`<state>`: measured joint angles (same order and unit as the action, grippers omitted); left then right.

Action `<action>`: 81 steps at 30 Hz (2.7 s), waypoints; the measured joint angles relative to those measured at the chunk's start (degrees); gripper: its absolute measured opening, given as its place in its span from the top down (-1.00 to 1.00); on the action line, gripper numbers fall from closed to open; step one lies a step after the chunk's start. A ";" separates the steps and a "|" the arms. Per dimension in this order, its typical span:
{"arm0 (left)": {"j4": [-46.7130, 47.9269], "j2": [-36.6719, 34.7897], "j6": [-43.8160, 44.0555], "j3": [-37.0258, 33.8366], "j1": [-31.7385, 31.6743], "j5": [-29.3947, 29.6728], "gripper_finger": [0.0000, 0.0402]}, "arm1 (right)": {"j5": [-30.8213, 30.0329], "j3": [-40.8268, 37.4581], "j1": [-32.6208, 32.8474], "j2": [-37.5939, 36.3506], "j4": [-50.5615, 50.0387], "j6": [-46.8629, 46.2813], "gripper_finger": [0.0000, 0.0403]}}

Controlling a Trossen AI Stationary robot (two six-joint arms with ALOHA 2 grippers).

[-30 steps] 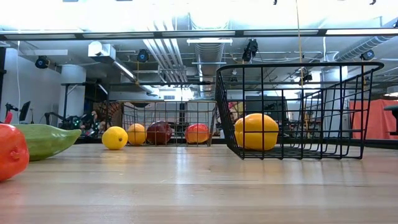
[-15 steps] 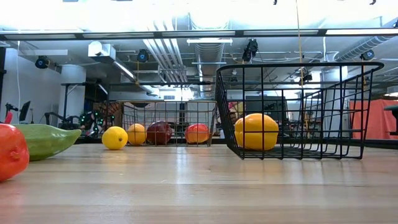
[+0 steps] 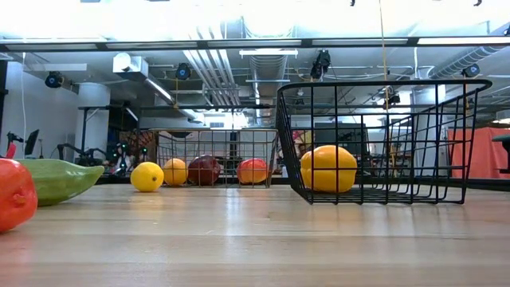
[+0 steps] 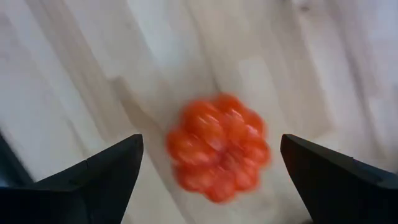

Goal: Sort produce into baskets
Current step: Put the orange pumpkin into the black wire basket

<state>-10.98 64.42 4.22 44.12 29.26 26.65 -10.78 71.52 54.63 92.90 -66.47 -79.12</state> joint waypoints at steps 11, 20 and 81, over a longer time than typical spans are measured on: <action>-0.15 0.00 -1.83 0.00 0.00 0.03 -0.34 | -7.32 -0.76 5.49 1.07 -3.24 -8.25 -0.85; -0.15 0.00 -1.85 0.00 0.00 0.03 -0.34 | -7.43 -0.83 5.86 3.68 -2.89 -9.62 -0.85; -0.13 0.00 -2.22 0.00 0.00 0.01 -0.34 | -2.46 -10.62 6.60 1.54 9.78 -13.69 -0.35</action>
<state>-11.11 64.42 2.00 44.12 29.26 26.65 -13.24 60.90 61.23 94.43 -56.68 -92.81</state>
